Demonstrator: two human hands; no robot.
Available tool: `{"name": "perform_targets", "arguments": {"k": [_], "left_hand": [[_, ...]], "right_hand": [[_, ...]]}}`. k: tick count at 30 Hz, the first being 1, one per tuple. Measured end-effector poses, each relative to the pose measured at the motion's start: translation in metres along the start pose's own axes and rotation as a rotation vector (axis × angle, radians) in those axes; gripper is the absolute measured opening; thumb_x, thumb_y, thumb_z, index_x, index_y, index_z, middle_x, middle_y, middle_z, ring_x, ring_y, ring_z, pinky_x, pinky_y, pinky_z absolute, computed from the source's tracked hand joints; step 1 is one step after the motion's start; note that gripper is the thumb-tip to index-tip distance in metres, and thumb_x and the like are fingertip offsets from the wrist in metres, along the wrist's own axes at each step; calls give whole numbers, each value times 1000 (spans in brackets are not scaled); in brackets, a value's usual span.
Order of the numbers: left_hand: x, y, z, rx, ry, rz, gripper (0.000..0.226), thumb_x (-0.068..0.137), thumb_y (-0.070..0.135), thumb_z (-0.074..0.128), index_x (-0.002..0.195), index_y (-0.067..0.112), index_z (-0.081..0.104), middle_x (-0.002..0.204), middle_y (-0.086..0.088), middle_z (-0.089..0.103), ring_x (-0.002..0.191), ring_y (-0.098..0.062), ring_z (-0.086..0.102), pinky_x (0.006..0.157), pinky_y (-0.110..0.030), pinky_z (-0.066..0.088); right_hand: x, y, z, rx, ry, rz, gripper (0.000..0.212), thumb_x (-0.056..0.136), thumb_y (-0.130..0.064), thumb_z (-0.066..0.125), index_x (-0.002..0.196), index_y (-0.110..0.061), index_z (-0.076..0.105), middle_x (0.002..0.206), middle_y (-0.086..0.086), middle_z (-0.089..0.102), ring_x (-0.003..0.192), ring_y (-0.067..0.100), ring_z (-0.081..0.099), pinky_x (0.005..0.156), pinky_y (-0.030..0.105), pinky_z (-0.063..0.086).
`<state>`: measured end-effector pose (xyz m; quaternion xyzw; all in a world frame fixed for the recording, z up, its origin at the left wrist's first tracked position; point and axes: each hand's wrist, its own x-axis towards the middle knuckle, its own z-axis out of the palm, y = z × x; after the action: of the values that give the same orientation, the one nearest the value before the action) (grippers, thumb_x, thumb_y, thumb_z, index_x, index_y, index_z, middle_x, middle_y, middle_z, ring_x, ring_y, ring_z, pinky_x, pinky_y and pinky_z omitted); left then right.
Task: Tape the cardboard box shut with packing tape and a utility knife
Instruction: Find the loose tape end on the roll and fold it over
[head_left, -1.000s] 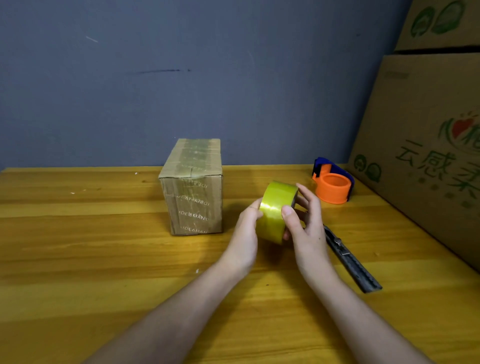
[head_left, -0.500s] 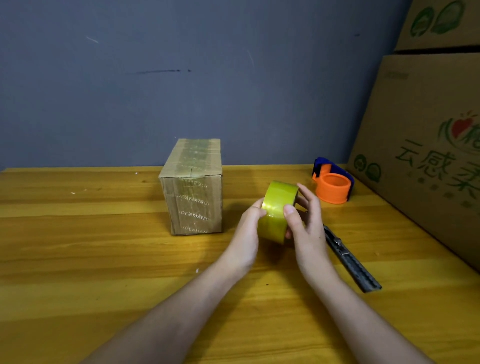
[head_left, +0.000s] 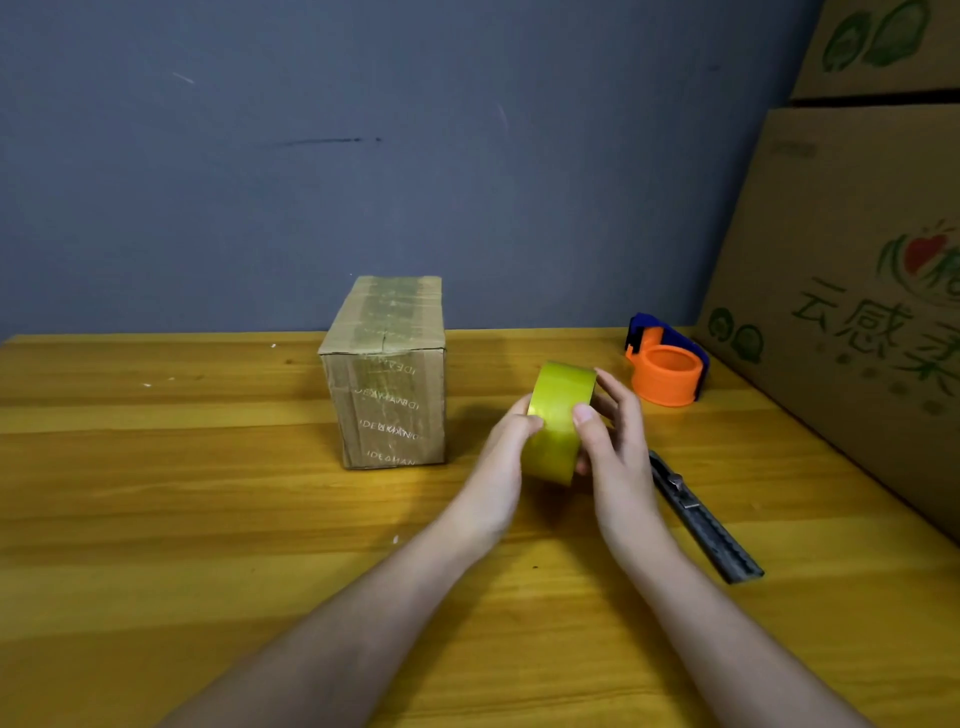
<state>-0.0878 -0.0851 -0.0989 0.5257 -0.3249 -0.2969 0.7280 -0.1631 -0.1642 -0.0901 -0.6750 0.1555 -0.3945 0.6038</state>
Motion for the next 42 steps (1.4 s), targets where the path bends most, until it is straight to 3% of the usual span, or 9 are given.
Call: {"name": "perform_targets", "arguments": {"k": [8,13,20,27,32,35,37,39,42], "left_hand": [[3,0,-2,-11,-15,-1,47,77,19,40,121,17,56,118,-12,61,103,-22,57,83,-32,46],[5,2,-1,42,-18,-8,65,65,18,45,129,15,49,123,-14,58,106,-23,54,88,-37,44],[7,4,0,-42,-40,-32,53,77,19,39,129,13,49,118,-13,57,93,-18,58,66,-18,52],[7,6,-1,-14,-17,-30,47,73,15,38,116,22,56,114,-12,60,94,-22,59,70,-24,51],[5,10,0,48,-18,-28,47,69,14,39,110,26,58,110,-10,62,97,-24,57,75,-31,48],[-2,16,4,125,-73,65,39,64,11,42,99,24,56,90,0,60,81,-13,54,72,-25,46],[-6,15,4,257,-69,125,36,66,22,55,101,22,50,89,3,57,84,-13,52,78,-34,46],[-7,8,2,495,3,188,53,64,37,64,110,22,44,96,4,61,89,-16,59,85,-41,48],[-10,0,4,685,152,267,56,62,45,64,110,30,38,99,0,63,93,-28,61,82,-44,51]], "right_hand": [[1,2,-2,-39,-9,-38,73,67,-61,51,134,-35,41,134,-5,51,115,10,53,61,11,47],[1,0,-3,-19,-11,-30,70,67,-61,50,132,-37,42,129,-9,53,111,10,55,63,9,47],[0,-4,0,17,-19,-12,73,62,-60,52,130,-35,42,129,-5,51,102,1,55,53,10,46],[-1,-3,-2,-7,-28,-36,74,65,-59,51,134,-34,41,131,-6,51,106,2,54,56,8,46],[2,-1,-2,7,-26,-51,71,65,-57,52,132,-34,42,131,-4,51,109,12,54,56,9,45],[5,1,-4,51,6,-31,57,71,-53,55,125,-37,45,128,-3,55,109,12,56,65,11,48],[8,2,-6,80,33,14,47,79,-46,55,124,-35,45,125,-1,55,103,7,57,67,7,47],[9,3,-9,51,19,60,46,86,-44,56,129,-33,41,128,-2,52,104,2,55,71,6,47],[8,4,-12,-295,-29,-29,66,80,-63,44,139,-34,33,141,-4,43,128,9,44,102,24,39]]}}
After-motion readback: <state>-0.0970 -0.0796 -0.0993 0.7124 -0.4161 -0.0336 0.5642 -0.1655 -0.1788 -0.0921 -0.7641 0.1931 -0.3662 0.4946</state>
